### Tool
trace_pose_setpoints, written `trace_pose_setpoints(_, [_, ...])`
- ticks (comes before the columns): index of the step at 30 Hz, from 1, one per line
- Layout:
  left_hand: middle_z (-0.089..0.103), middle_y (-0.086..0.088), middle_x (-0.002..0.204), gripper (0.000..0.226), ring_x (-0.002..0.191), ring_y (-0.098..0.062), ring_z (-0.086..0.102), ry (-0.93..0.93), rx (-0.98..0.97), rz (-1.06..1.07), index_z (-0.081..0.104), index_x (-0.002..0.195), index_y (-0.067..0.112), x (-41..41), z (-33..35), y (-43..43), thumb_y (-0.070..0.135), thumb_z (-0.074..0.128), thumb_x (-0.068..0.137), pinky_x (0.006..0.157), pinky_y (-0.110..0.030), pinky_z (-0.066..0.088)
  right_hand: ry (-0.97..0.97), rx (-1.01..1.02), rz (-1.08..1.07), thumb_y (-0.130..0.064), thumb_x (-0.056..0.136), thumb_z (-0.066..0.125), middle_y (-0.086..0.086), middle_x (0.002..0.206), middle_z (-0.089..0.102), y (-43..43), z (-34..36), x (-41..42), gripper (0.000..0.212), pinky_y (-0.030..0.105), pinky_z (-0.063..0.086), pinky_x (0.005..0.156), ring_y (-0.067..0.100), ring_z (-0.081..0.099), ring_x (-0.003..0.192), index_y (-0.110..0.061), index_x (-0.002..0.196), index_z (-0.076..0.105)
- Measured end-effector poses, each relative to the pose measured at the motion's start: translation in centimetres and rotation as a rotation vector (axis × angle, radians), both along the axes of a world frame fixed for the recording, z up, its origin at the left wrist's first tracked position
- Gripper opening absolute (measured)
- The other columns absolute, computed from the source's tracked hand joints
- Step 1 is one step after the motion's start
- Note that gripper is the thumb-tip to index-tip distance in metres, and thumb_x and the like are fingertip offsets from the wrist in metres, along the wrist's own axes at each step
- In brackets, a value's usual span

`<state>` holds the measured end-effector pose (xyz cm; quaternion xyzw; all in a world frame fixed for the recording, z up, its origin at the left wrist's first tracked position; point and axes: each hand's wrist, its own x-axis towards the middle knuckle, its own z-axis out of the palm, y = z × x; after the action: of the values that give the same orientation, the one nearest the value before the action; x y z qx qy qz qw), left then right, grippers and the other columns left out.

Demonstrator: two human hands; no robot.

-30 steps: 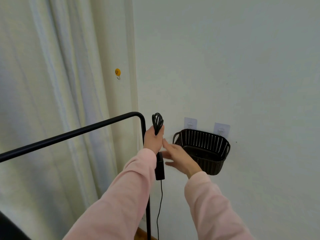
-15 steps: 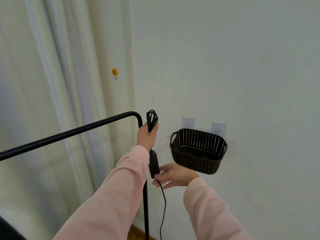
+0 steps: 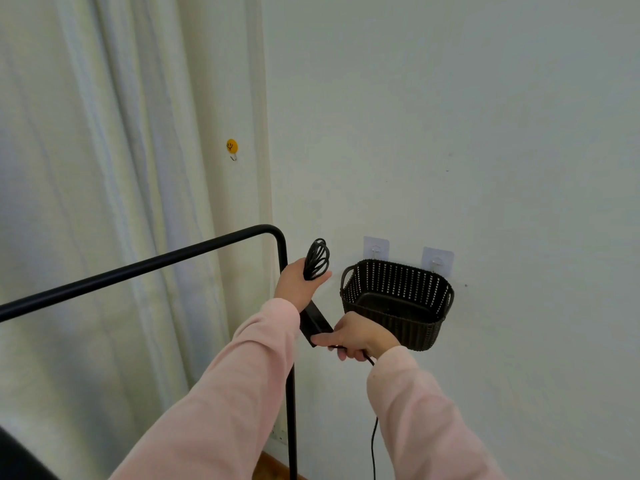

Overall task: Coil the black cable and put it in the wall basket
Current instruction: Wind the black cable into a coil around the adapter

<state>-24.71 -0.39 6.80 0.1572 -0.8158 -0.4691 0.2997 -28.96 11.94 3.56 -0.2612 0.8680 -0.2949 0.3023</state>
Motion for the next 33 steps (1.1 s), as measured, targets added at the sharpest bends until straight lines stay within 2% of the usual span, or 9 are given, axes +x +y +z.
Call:
trace_pose_setpoints(4, [0.043,0.006,0.060,0.038,0.058,-0.013,0.044,-0.056,-0.028,-0.013,0.038,0.061,0.024,0.0,-0.3,0.1,0.017,0.072,0.077,0.071,-0.035,0.048,0.056,0.068,0.022,-0.045,0.080,0.064,0.003,0.058,0.056,0.1,1.4,0.5,0.039,0.016,0.024,0.037,0.013,0.028,0.037,-0.010,0.070,0.050])
trace_pose_setpoints(7, [0.042,0.004,0.059,0.041,0.061,-0.018,0.047,-0.076,-0.045,-0.038,0.037,0.060,0.022,-0.1,-0.5,0.4,0.018,0.076,0.073,0.057,-0.023,0.040,0.050,0.112,0.048,-0.045,0.083,0.061,0.004,0.056,0.056,-0.1,2.5,0.8,0.041,0.013,0.023,0.031,0.011,0.029,0.034,-0.010,0.065,0.051])
trace_pose_setpoints(10, [0.040,0.005,0.058,0.043,0.055,-0.010,0.039,-0.095,-0.102,-0.014,0.035,0.060,0.021,-0.3,-0.7,0.5,0.021,0.077,0.071,0.053,-0.020,0.033,0.009,0.050,0.017,-0.041,0.087,0.060,-0.003,0.037,0.052,-0.1,3.4,1.1,0.042,0.010,0.022,0.027,0.005,0.032,0.021,-0.008,0.062,0.053])
trace_pose_setpoints(13, [0.048,0.002,0.060,0.033,0.058,-0.014,0.051,-0.097,-0.109,-0.020,0.044,0.070,0.014,-0.4,-0.5,0.6,0.025,0.075,0.074,0.060,-0.027,0.042,-0.006,-0.019,0.003,-0.031,0.087,0.062,-0.007,0.027,0.046,0.1,4.1,1.2,0.039,0.012,0.022,0.027,0.004,0.031,0.019,-0.008,0.058,0.051])
trace_pose_setpoints(16, [0.048,0.003,0.058,0.031,0.051,-0.015,0.052,-0.121,-0.085,-0.040,0.042,0.068,0.017,-0.4,-0.3,0.4,0.026,0.071,0.078,0.055,-0.026,0.041,0.027,-0.051,0.033,-0.012,0.079,0.065,0.007,0.052,0.050,0.4,4.7,0.8,0.020,0.018,0.024,0.039,0.013,0.031,0.036,0.000,0.065,0.058])
trace_pose_setpoints(18, [0.046,0.003,0.058,0.036,0.052,-0.020,0.050,-0.131,-0.074,-0.039,0.039,0.063,0.019,-0.4,-0.5,0.2,0.026,0.071,0.078,0.056,-0.029,0.042,0.004,-0.154,-0.008,0.002,0.077,0.060,0.015,0.063,0.052,0.7,5.2,0.4,0.004,0.017,0.026,0.037,0.015,0.032,0.040,0.005,0.078,0.062])
trace_pose_setpoints(23, [0.040,0.003,0.059,0.040,0.057,-0.014,0.040,-0.135,-0.086,-0.026,0.036,0.060,0.018,-0.3,-1.0,0.2,0.019,0.073,0.075,0.058,-0.026,0.036,-0.009,-0.346,-0.111,0.017,0.072,0.057,0.020,0.072,0.054,0.9,6.1,-0.6,0.023,0.016,0.028,0.033,0.015,0.036,0.046,-0.005,0.068,0.057])
trace_pose_setpoints(27, [0.043,0.001,0.060,0.044,0.059,-0.020,0.056,-0.121,0.015,-0.072,0.036,0.063,0.017,-0.1,-0.4,0.4,0.023,0.079,0.069,0.066,-0.036,0.051,0.077,-0.225,-0.119,0.014,0.070,0.061,0.018,0.071,0.052,0.9,6.0,-0.7,0.020,0.021,0.024,0.038,0.014,0.031,0.045,0.010,0.088,0.065])
trace_pose_setpoints(33, [0.055,-0.007,0.061,0.030,0.048,-0.011,0.058,-0.069,0.131,-0.113,0.046,0.075,0.010,0.1,0.5,0.5,0.032,0.066,0.082,0.057,-0.018,0.051,0.161,0.059,-0.093,0.009,0.070,0.069,0.007,0.057,0.048,0.5,5.3,-0.7,0.019,0.023,0.030,0.037,0.015,0.036,0.042,0.000,0.081,0.057])
